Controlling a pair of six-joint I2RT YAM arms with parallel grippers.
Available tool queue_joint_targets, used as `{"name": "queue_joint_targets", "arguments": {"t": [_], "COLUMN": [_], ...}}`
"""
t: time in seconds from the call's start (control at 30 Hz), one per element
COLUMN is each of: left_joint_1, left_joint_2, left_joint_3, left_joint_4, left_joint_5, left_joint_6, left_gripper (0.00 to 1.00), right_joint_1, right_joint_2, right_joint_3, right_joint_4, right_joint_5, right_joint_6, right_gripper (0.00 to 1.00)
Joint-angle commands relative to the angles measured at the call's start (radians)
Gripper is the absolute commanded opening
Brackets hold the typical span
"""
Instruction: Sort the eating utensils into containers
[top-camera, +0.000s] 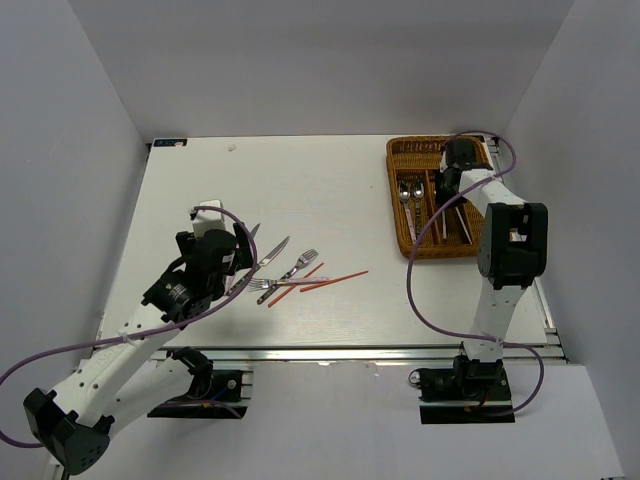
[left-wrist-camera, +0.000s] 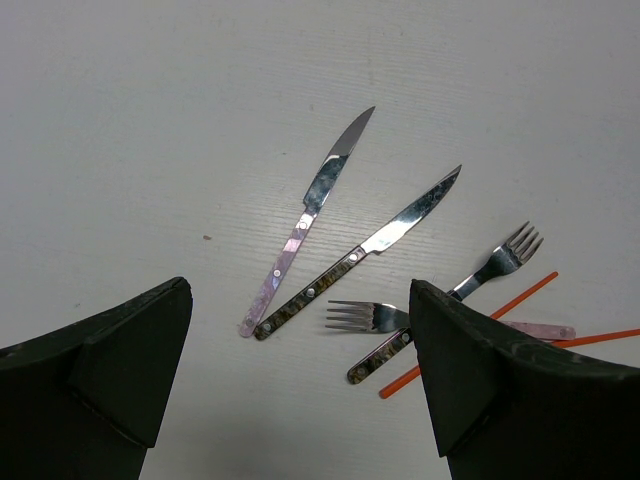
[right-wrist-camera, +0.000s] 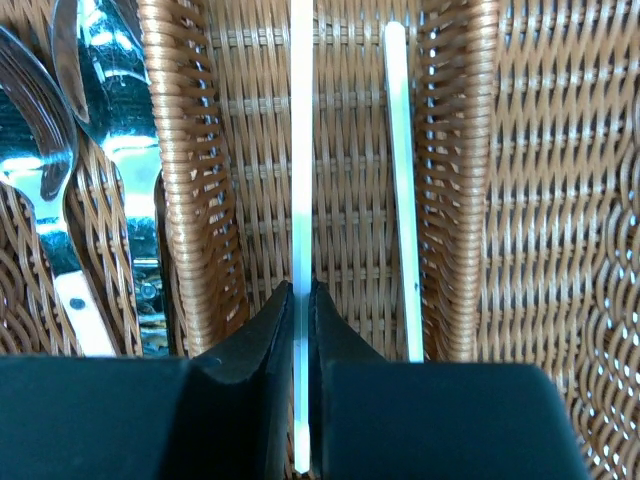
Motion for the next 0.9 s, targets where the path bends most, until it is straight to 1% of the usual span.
{"name": "queue_joint_targets", "arguments": {"t": [0.0, 0.23, 0.43, 0.53, 0.6, 0.63, 0.67, 0.77, 0.87], "left_joint_1": [0.003, 0.003, 0.003, 0.003, 0.003, 0.003, 0.003, 0.003, 0.003], "left_joint_2": [-0.007, -0.004, -0.009, -0.004, -0.004, -0.007, -0.007, -0.012, -0.01], "left_joint_3": [-0.003, -0.003, -0.003, -0.003, -0.003, -0.003, -0.003, -0.004, -0.004], "left_joint_4": [0.005, 0.005, 0.006, 0.006, 0.005, 0.005, 0.005, 0.008, 0.008], "left_joint_5": [-0.001, 0.004, 0.004, 0.006, 0.006, 0.006, 0.006, 0.009, 0.01], "left_joint_6": [0.008, 0.008, 0.008, 0.009, 0.009, 0.009, 0.009, 0.011, 0.011], "left_gripper": [0.98, 0.98, 0.98, 0.98, 0.98, 0.98, 0.98, 0.98, 0.98], "right_joint_1": [-0.001, -0.001, -0.001, -0.001, 0.0, 0.0, 0.002, 0.003, 0.005], "right_joint_2": [-0.042, -0.051, -0.08, -0.072, -0.074, -0.086, -0.095, -0.135, -0.163], "right_joint_3": [0.041, 0.006, -0.046, -0.039, -0.037, -0.039, -0.039, -0.033, -0.017], "right_joint_4": [-0.094, -0.128, -0.111, -0.128, -0.131, -0.125, -0.125, -0.115, -0.103], "right_joint_5": [0.017, -0.012, -0.005, -0.009, -0.002, 0.009, 0.009, 0.04, 0.101], "right_joint_6": [-0.014, -0.017, -0.003, 0.0, 0.0, 0.0, 0.0, 0.0, -0.003], "right_gripper": [0.0, 0.0, 0.01, 0.11, 0.23, 0.38, 0.44, 0.46, 0.45]}}
